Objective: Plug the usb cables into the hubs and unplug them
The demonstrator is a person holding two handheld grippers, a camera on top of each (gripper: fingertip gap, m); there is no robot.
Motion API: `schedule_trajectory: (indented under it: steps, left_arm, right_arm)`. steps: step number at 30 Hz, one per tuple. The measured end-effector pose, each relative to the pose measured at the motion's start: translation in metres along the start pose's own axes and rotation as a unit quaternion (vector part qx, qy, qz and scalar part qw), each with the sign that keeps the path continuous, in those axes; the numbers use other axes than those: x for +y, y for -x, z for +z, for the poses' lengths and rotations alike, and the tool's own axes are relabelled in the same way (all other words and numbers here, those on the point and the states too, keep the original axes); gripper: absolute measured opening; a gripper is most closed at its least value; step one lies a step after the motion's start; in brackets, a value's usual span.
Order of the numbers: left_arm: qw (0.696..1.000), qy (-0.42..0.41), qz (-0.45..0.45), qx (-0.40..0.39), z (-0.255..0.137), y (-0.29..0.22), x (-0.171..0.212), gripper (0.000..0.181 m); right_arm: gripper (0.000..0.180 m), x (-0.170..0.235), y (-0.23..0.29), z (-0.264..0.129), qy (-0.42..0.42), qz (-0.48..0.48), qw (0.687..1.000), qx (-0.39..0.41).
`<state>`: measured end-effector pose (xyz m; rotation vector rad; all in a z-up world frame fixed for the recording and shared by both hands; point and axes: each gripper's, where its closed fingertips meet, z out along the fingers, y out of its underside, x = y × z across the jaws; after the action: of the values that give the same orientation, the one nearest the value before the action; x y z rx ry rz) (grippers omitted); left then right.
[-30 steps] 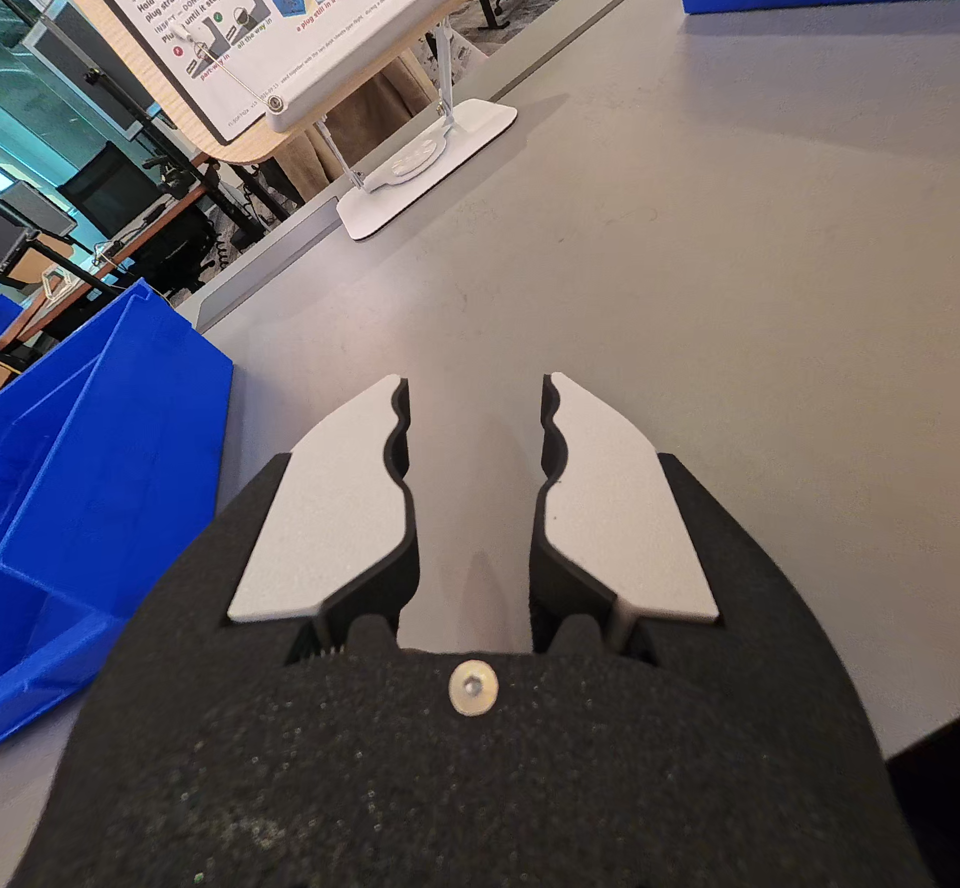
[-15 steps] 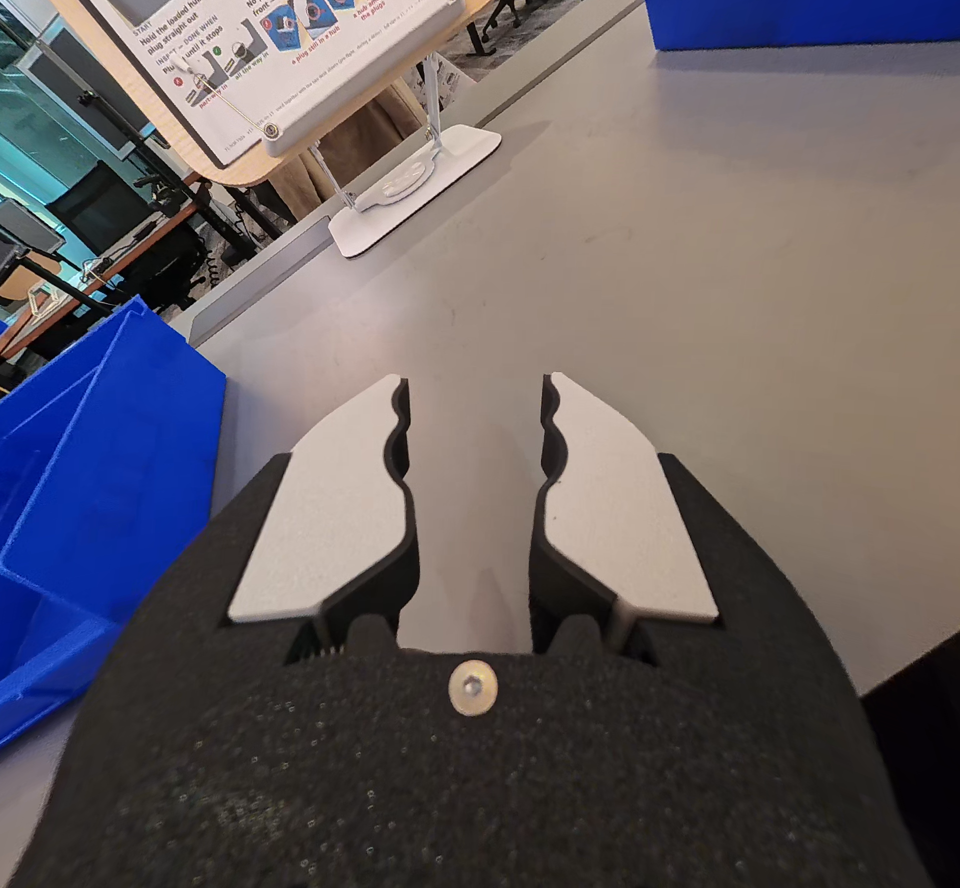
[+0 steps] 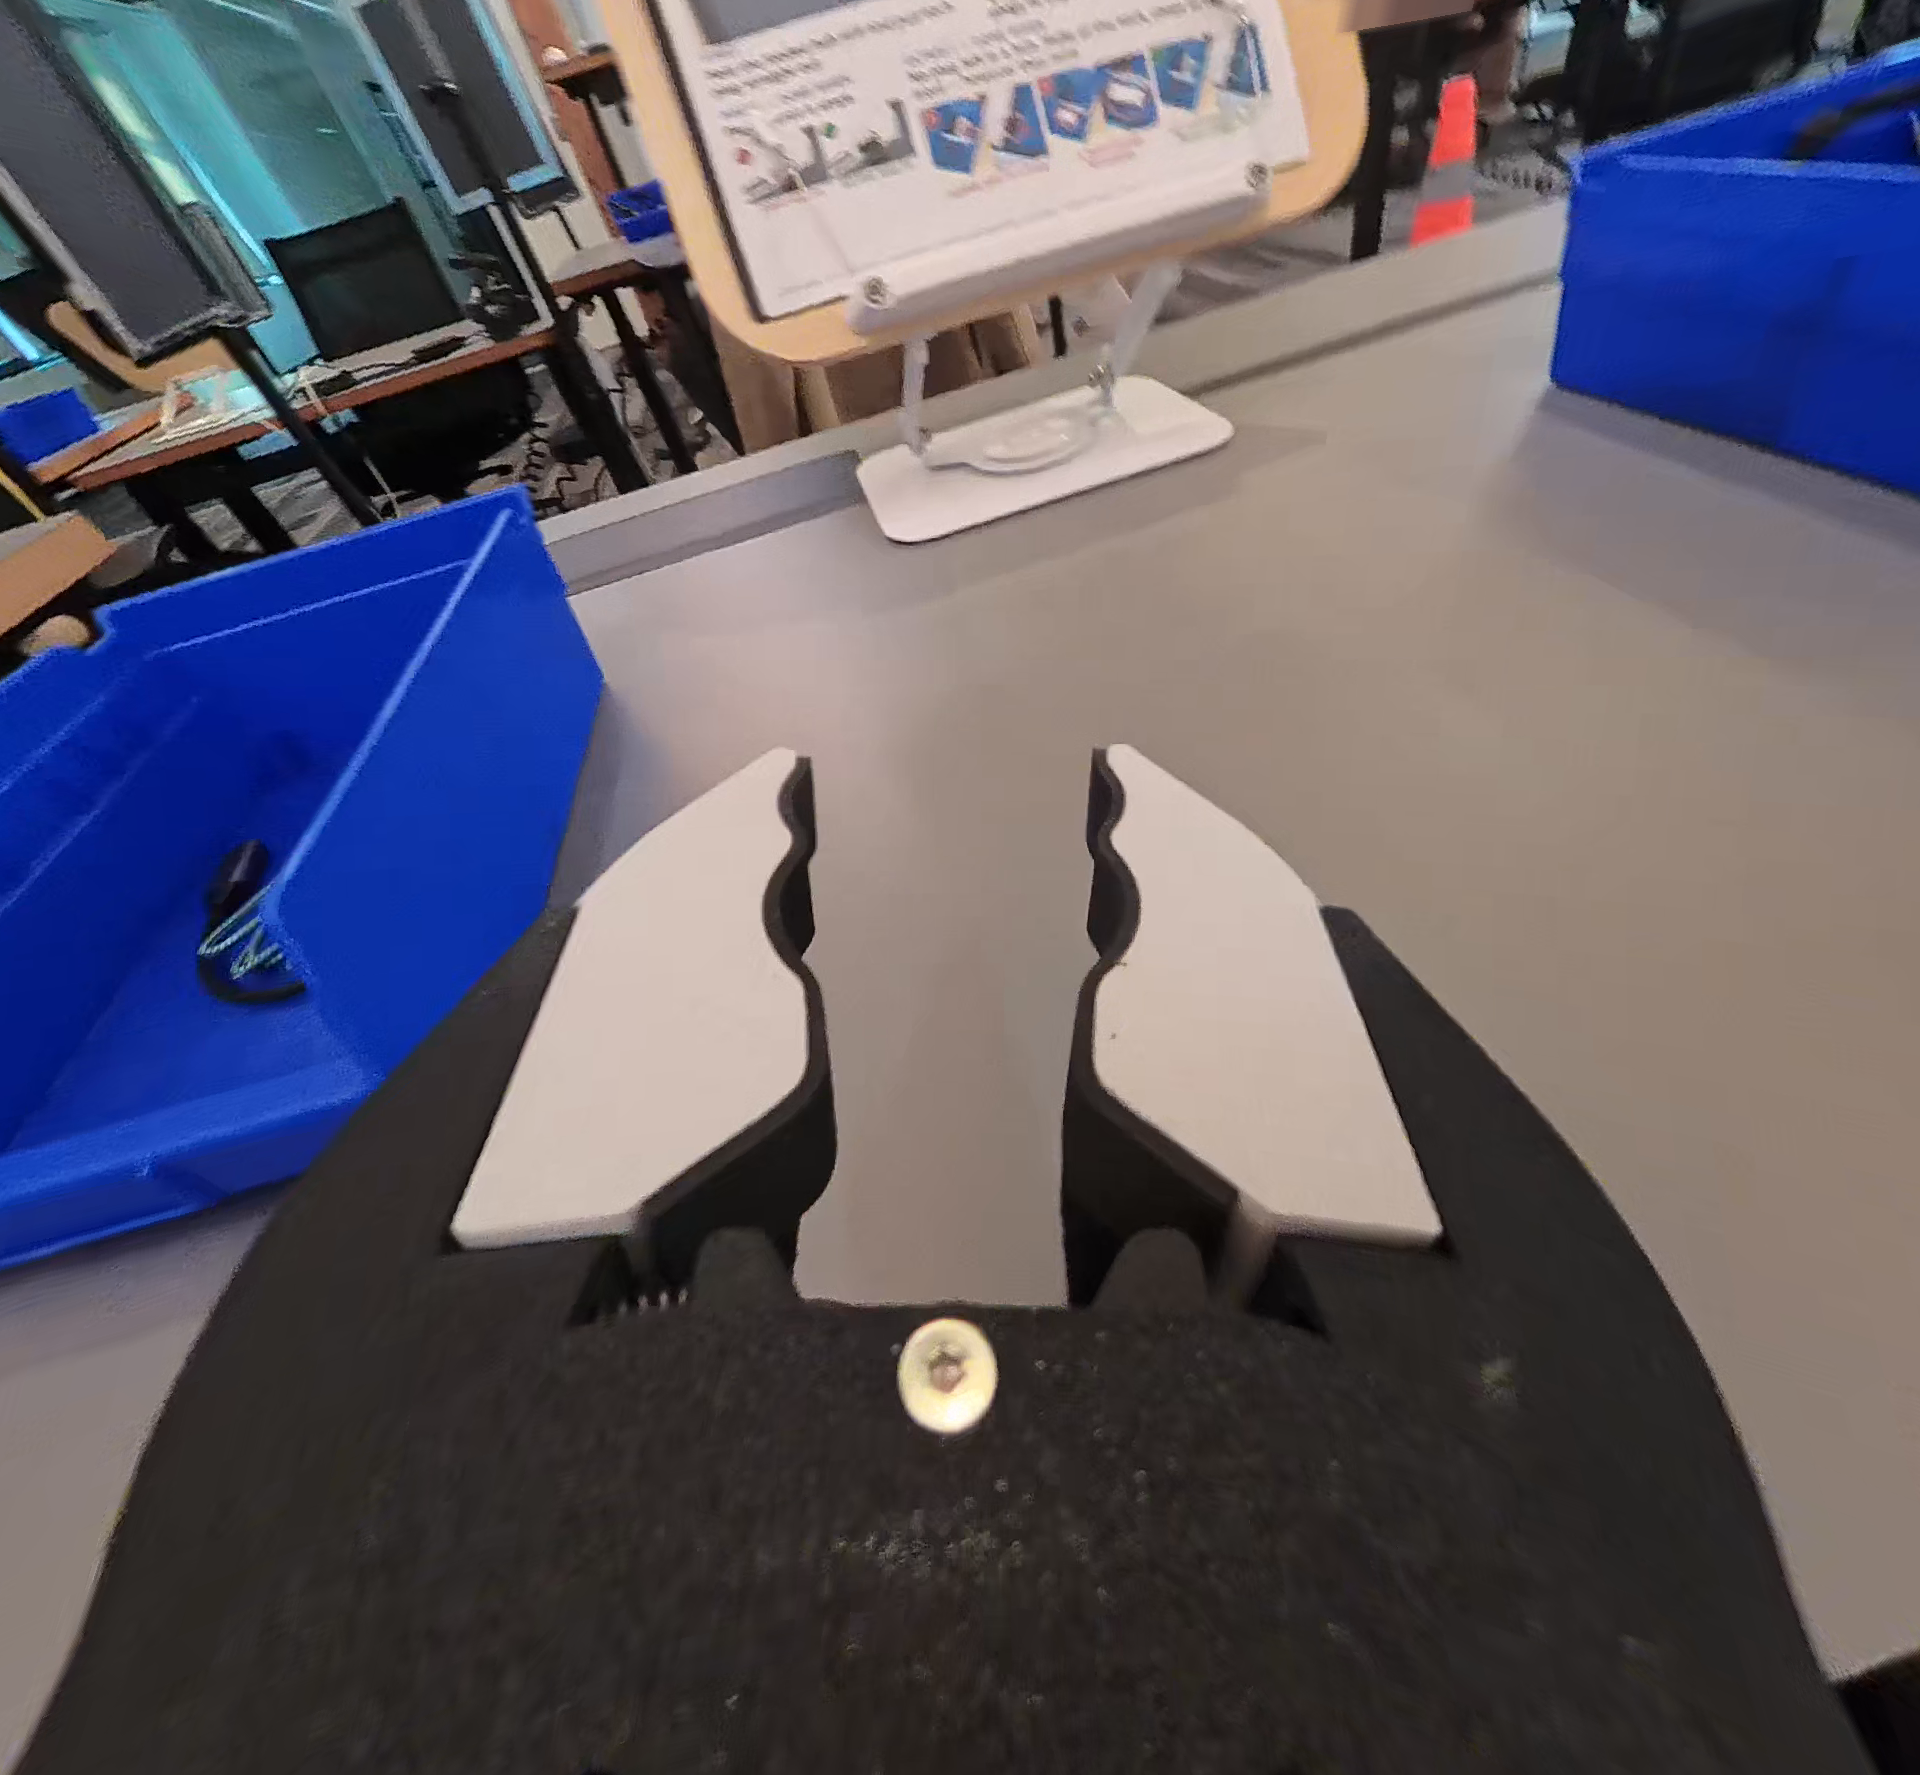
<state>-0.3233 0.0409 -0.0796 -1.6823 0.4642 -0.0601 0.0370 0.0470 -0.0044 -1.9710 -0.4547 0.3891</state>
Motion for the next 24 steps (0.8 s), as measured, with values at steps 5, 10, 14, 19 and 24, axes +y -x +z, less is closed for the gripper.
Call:
schedule_trajectory:
  steps: [5,10,14,19,24]
  left_arm:
    - [0.996,-0.015,-0.077,-0.035,-0.01,0.024,0.002,0.052]
    - [0.992,0.013,-0.123,-0.034,-0.016,0.027,0.021,0.054]
    - [0.991,0.036,-0.125,-0.041,-0.015,0.029,0.03,0.055]
    - [0.991,0.04,-0.121,-0.028,-0.014,0.016,0.03,0.055]
    - [0.994,0.042,-0.095,-0.019,-0.013,0.0,0.029,0.055]
  right_arm:
    - [0.051,0.05,0.086,0.03,-0.057,0.023,0.998,0.023]
    - [0.051,0.076,0.115,0.028,-0.085,0.026,0.994,0.057]
    - [0.053,0.1,0.123,0.028,-0.069,0.015,0.995,0.067]
    - [0.051,0.105,0.122,0.028,-0.07,0.012,0.995,0.067]
    - [0.051,0.111,0.12,0.032,-0.06,0.03,0.997,0.049]
